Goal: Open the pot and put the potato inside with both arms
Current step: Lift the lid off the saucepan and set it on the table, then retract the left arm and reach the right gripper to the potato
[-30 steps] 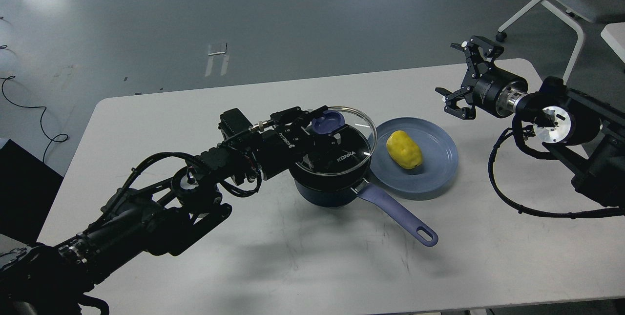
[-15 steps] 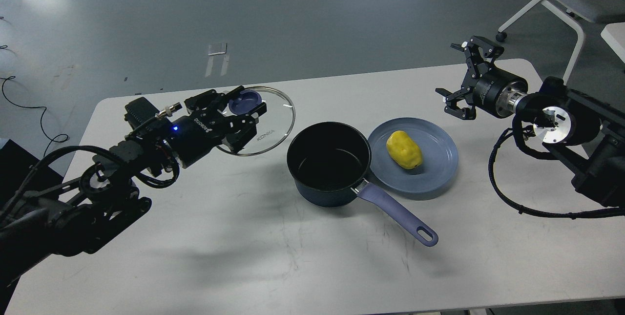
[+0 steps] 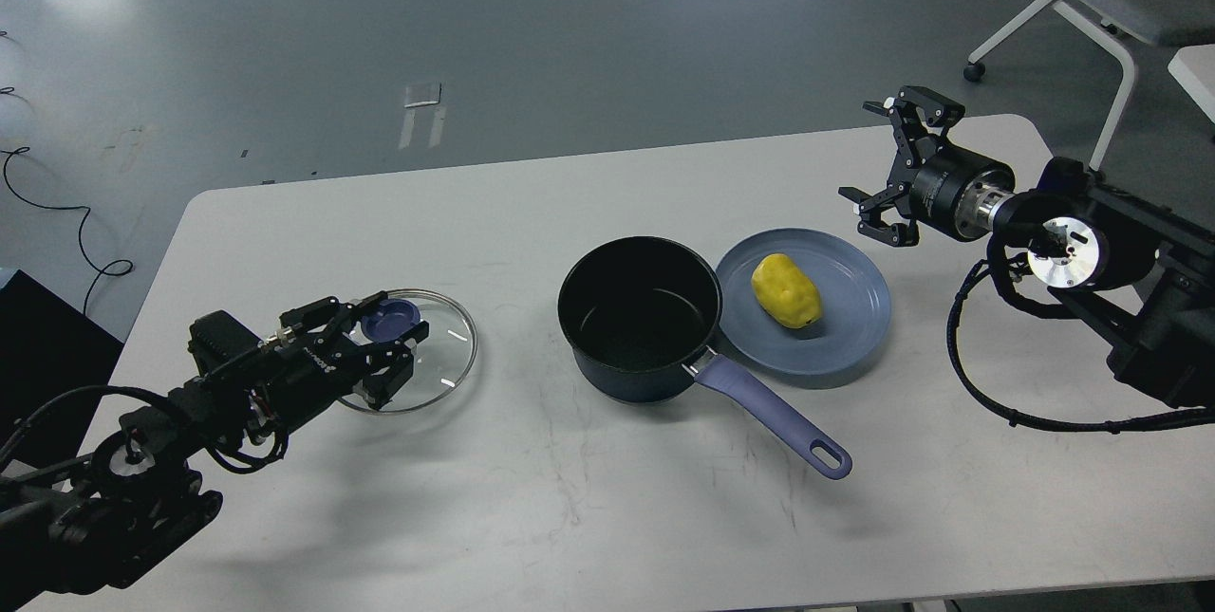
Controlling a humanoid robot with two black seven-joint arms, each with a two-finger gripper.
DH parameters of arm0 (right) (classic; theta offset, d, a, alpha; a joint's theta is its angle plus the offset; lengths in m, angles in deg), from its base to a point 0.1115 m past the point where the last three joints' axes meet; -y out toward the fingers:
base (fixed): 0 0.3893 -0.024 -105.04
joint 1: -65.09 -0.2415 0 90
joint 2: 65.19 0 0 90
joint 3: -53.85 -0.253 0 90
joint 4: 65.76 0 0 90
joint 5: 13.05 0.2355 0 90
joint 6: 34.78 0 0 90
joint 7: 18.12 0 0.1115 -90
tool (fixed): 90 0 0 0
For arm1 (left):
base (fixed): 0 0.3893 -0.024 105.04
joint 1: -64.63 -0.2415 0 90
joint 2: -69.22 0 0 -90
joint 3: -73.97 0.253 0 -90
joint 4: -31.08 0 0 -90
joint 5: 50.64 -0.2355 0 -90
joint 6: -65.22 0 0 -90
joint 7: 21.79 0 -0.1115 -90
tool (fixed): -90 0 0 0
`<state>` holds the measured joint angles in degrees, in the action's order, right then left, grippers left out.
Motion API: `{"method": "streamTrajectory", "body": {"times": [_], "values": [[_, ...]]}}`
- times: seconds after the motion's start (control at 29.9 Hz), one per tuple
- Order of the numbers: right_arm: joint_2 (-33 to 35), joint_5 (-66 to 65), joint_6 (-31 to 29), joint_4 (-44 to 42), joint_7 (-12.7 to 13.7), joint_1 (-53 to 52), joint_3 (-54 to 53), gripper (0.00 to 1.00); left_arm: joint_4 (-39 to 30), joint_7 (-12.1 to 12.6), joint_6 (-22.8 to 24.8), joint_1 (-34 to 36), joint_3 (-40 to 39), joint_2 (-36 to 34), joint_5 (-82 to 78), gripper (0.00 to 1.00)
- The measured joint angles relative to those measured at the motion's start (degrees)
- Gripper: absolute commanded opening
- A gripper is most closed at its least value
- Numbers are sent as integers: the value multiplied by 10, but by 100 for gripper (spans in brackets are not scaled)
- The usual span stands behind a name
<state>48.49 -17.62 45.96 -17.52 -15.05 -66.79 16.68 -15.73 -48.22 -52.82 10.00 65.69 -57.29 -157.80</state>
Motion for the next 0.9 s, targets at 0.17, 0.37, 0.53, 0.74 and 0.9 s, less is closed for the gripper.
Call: {"method": "streamTrajectory", "body": {"times": [0.17,0.37,0.53,0.74,0.9], "values": [[10,0,0,1,0,3,1,100,65,0,0,-4,3,48,5,22],[17,0,0,1,0,4,1,100,78,-1,0,-3,3,64,9,86],[17,0,-1,1,0,5,1,100,78,-6,1,0,3,65,60,99],[14,0,-1,0,0,5,6,100,72,-15,1,7,3,64,154,99],[16,-14,-3,6,-5,-2,21,100,35,-16,0,38,1,55,243,99]]}}
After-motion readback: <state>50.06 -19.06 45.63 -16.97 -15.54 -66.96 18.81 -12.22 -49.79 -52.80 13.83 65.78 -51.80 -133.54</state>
